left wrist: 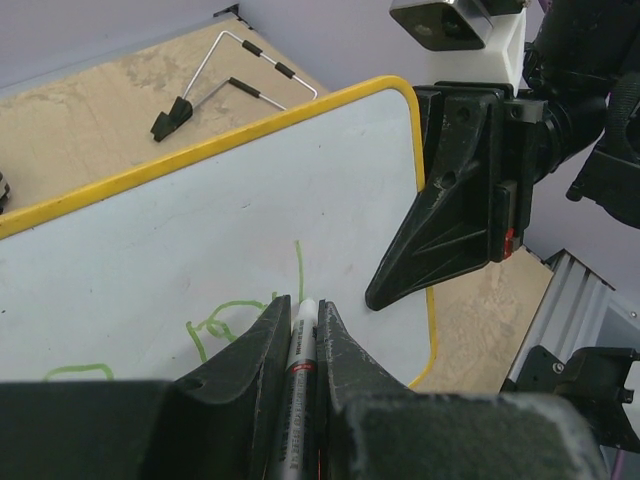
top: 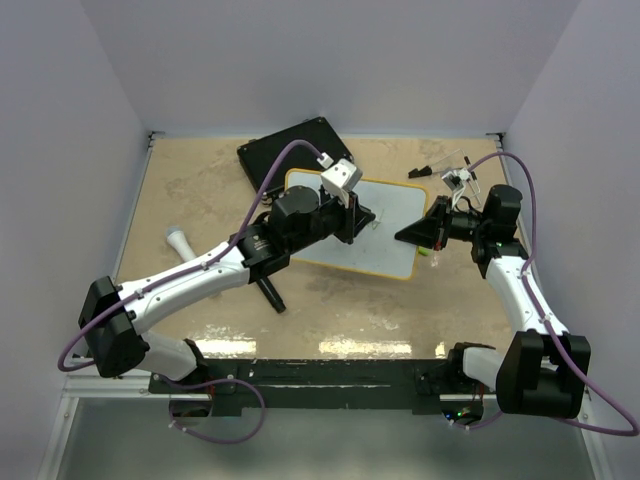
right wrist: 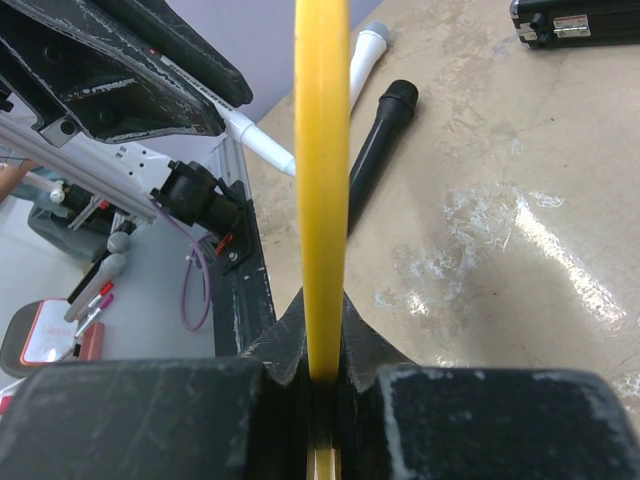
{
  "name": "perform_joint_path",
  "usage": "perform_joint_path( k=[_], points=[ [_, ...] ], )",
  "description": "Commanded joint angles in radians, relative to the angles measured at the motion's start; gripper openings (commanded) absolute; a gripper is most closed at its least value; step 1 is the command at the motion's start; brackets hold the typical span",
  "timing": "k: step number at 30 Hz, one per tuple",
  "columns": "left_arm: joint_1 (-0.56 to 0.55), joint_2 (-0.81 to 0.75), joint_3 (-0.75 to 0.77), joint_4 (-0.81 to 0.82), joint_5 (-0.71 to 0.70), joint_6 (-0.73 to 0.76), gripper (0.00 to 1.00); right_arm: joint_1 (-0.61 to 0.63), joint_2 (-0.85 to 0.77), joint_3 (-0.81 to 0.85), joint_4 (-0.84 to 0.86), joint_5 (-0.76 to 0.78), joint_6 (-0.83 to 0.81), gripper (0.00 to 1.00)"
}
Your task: Write a sentence on the whiteboard
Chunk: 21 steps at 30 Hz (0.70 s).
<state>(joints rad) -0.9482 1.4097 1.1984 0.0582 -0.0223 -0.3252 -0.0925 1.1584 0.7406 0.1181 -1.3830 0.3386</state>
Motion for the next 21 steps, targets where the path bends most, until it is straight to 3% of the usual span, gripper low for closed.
perform_joint_path(
  k=[1, 21],
  points=[
    [0.006, -0.002, 0.016, 0.015, 0.018, -0.011, 0.00, 0.002, -0.014, 0.059, 0.028, -0.060, -0.004, 0.00],
    [0.005, 0.058, 0.090, 0.025, 0.013, -0.003, 0.00, 0.002, -0.016, 0.057, 0.029, -0.064, -0.004, 0.00]
  ],
)
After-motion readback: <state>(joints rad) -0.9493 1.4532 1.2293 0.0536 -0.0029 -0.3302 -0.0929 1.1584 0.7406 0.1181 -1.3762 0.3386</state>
